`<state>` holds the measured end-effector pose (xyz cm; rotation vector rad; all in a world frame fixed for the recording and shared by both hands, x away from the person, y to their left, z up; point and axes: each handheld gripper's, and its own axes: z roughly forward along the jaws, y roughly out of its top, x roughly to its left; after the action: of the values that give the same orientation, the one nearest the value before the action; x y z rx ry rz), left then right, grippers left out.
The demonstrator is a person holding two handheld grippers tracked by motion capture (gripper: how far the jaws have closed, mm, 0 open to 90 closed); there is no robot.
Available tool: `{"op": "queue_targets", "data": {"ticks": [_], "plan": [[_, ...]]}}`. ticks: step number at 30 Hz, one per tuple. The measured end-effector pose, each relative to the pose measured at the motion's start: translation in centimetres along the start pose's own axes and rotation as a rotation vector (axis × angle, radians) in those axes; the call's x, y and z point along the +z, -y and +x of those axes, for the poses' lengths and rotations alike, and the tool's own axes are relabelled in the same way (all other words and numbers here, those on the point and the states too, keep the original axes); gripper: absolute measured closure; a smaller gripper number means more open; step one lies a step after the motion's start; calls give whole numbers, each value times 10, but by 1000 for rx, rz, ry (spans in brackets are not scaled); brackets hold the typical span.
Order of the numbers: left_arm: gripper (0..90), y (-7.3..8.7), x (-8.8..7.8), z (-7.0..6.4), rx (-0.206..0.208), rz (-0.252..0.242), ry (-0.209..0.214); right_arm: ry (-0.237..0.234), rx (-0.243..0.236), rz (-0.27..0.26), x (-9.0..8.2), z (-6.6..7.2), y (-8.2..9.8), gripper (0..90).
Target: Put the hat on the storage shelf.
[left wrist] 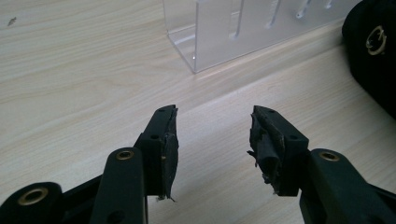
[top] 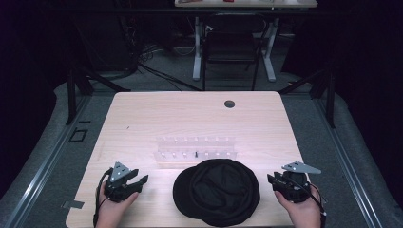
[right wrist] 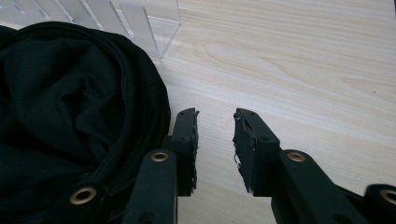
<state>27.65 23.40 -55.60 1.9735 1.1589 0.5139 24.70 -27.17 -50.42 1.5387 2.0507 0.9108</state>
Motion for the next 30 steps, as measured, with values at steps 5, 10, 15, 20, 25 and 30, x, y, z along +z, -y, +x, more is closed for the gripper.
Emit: {"op": "queue_targets", "data": {"ticks": [5,10,15,20,25,30], "plan": [[513,0,1,-2,6,3,12,-72,16,23,-6,1,-9,710],[514,0,1,-2,7,2,14,-69,1,42,-8,2,-13,700],[514,0,0,-2,-2,2,18,-86,-4,75,-10,3,-16,702],[514,0,1,-2,2,1,23,-83,-11,104,-12,8,-20,700],[514,0,1,-2,2,4,27,-114,2,158,-7,9,-26,694],[514,0,2,-3,-1,8,28,-110,-29,228,0,11,-29,694]]}}
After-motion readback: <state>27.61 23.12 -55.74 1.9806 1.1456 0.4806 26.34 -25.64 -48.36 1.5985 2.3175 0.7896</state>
